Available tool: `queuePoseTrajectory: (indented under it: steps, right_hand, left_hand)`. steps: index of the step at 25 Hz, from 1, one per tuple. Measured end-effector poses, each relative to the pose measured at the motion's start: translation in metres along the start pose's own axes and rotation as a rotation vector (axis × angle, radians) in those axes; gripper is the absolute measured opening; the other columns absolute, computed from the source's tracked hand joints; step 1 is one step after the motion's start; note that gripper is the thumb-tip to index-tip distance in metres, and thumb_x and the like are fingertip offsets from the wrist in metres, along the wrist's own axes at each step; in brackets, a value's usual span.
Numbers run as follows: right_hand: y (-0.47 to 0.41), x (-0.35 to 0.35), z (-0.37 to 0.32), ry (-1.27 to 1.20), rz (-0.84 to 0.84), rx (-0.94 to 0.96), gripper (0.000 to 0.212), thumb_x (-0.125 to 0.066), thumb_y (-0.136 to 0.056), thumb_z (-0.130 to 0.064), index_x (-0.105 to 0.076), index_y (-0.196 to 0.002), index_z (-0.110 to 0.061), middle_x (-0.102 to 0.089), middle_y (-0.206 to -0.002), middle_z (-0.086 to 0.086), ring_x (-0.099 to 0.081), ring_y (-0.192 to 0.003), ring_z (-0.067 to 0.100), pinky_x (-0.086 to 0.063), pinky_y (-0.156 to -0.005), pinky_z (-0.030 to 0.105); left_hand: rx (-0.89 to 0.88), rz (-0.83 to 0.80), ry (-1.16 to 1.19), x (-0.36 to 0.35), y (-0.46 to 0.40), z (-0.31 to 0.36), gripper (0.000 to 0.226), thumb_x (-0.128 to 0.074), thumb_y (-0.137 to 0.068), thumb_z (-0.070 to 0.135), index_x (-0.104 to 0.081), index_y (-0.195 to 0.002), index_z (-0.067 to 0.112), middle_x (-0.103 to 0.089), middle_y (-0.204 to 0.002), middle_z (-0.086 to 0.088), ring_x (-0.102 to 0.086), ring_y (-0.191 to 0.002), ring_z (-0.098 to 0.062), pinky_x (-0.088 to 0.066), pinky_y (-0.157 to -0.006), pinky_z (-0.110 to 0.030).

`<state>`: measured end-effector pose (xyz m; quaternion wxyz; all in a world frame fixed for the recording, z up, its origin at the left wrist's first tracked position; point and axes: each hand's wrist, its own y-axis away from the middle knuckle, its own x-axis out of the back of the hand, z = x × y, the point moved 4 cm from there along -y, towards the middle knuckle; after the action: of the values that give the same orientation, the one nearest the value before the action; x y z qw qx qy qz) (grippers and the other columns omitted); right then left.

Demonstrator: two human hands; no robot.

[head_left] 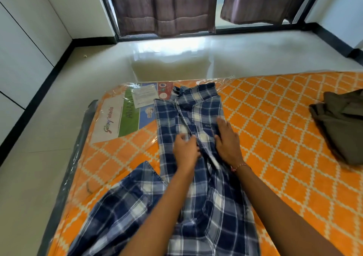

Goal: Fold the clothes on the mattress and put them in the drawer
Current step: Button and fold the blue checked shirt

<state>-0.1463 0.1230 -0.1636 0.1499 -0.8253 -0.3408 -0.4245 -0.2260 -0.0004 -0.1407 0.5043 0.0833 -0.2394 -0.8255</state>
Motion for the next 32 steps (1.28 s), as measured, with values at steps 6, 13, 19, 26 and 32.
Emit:
queuePoseTrajectory:
  steps: [6, 13, 19, 26, 32]
  right_hand:
    - [0.106, 0.001, 0.005, 0.076, 0.046, -0.031, 0.054, -0.037, -0.102, -0.025, -0.013, -0.151, -0.026, -0.009, -0.160, -0.001, -0.001, -0.148, 0.014, -0.001, -0.117, 0.045]
    - [0.167, -0.005, -0.014, 0.268, -0.102, 0.022, 0.056, -0.026, -0.101, -0.048, -0.008, -0.152, -0.033, 0.008, -0.160, 0.000, 0.011, -0.148, 0.018, 0.005, -0.116, 0.050]
    - [0.193, -0.022, -0.026, 0.470, -0.238, 0.119, 0.061, -0.015, -0.098, -0.058, 0.009, -0.149, -0.037, 0.021, -0.158, 0.002, 0.019, -0.146, 0.023, 0.005, -0.114, 0.057]
    - [0.216, -0.018, -0.044, 0.447, -0.187, 0.102, 0.057, -0.018, -0.102, -0.049, -0.007, -0.153, -0.027, 0.006, -0.161, 0.006, 0.009, -0.148, 0.022, 0.003, -0.115, 0.056]
    - [0.266, -0.045, -0.125, 0.297, 0.051, 0.579, 0.017, -0.061, -0.088, -0.008, -0.065, -0.105, -0.005, -0.062, -0.103, 0.016, -0.059, -0.094, 0.034, -0.046, -0.078, 0.044]
  left_hand:
    - [0.092, -0.300, -0.442, -0.006, 0.081, -0.051, 0.017, -0.058, -0.091, 0.026, -0.054, -0.087, 0.010, -0.058, -0.082, -0.011, -0.056, -0.078, -0.025, -0.042, -0.068, -0.032]
    - [-0.175, -0.005, -0.558, 0.054, 0.137, -0.063, 0.034, -0.063, -0.089, 0.033, -0.045, -0.062, 0.023, -0.050, -0.060, 0.006, -0.051, -0.063, -0.017, -0.039, -0.058, -0.031]
    - [-0.251, -0.032, -0.983, 0.079, 0.151, -0.080, 0.031, -0.053, -0.093, 0.043, -0.060, -0.086, 0.013, -0.064, -0.083, -0.004, -0.063, -0.087, -0.025, -0.045, -0.066, -0.032]
    - [-0.528, 0.364, -1.074, 0.152, 0.146, -0.059, 0.051, -0.056, -0.093, 0.029, -0.037, -0.140, 0.020, -0.040, -0.141, -0.012, -0.039, -0.129, -0.027, -0.033, -0.102, -0.040]
    - [0.001, 0.363, -0.957, 0.249, 0.122, -0.071, 0.068, -0.064, -0.087, 0.041, -0.039, -0.138, 0.004, -0.039, -0.142, -0.022, -0.038, -0.130, -0.037, -0.035, -0.100, -0.049]
